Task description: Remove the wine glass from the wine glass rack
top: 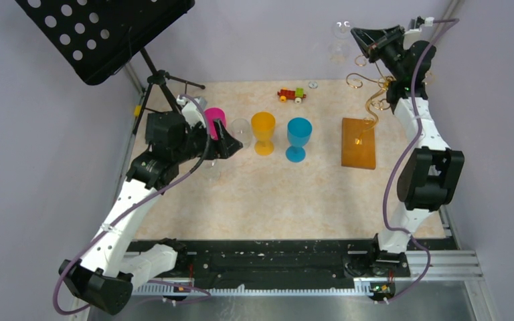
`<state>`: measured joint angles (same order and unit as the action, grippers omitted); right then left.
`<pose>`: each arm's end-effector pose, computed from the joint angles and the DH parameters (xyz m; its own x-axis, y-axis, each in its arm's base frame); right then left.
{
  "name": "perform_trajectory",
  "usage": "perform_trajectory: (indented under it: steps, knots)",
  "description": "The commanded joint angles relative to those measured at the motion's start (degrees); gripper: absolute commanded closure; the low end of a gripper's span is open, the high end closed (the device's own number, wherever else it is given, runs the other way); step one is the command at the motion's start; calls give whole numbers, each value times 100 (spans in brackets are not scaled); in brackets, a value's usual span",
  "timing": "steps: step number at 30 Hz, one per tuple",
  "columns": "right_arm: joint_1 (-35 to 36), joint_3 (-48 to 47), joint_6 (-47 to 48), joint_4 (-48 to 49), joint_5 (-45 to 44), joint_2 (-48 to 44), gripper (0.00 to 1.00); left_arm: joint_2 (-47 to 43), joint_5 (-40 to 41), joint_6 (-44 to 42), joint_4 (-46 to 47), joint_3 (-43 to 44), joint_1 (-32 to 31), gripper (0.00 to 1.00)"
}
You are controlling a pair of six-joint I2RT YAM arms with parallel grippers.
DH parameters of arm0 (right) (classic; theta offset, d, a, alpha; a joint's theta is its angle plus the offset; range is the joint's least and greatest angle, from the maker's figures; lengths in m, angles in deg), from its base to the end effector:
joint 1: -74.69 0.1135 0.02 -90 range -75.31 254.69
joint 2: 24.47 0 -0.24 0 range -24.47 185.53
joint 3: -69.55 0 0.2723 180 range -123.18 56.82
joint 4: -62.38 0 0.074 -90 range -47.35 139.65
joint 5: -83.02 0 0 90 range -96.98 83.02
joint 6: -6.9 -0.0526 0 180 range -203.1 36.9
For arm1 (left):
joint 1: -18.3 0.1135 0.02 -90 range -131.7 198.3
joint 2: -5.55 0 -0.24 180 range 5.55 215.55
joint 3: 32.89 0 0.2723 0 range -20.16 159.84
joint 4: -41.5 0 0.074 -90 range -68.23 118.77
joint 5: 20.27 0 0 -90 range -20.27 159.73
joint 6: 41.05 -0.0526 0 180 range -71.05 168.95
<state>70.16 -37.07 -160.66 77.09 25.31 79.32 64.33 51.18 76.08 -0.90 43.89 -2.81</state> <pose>0.4629 -0.0085 0.3957 -0.3659 0.8571 -0.3626 -0.3884 0.2134 0.8964 0.2434 -0.1119 0.3517 -0.6219 -0.2233 -0.7506 0.3687 0.7621 -0.5322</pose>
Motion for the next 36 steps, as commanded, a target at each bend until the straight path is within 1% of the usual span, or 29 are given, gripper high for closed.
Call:
perform_trajectory:
  steps: [1, 4, 8, 13, 18, 22, 24, 26, 28, 33, 36]
  knots:
    - [162, -291, -480, 916, 218, -227, 100, 49, -68, 26, 381, 208, 9, 17]
    - [272, -190, -605, 848, 297, -368, 100, 48, -128, 33, 426, 221, 6, 17]
    - [418, -120, -550, 212, 375, -628, 100, 0, -336, 70, 552, 205, 6, 18]
    - [808, 37, -406, -549, 431, -1074, 100, -49, -570, 137, 820, 178, 4, 18]
    - [1130, 376, -454, -991, 531, -1659, 100, -100, -915, 255, 1331, 158, -32, 19]
    - [1388, 957, -627, -1165, 532, -2311, 100, -199, -1160, 226, 2036, 108, -131, 20]
    - [1517, 1285, -803, -1083, 572, -2578, 100, -230, -1347, -50, 2353, 132, -177, 20]
    - [1654, 1642, -1017, -910, 559, -2873, 100, -265, -1376, -557, 2575, 221, -208, 18]
    - [1833, 1836, -1049, -952, 518, -3121, 100, -273, -1568, -889, 2875, 316, -222, 17]
    - [2278, 2227, -1138, -958, 492, -3621, 100, -209, -2764, -1372, 4154, 322, -314, 15]
    - [2422, 2434, -1149, -1015, 507, -3908, 100, -88, -3225, -1755, 4436, 414, -450, 15]
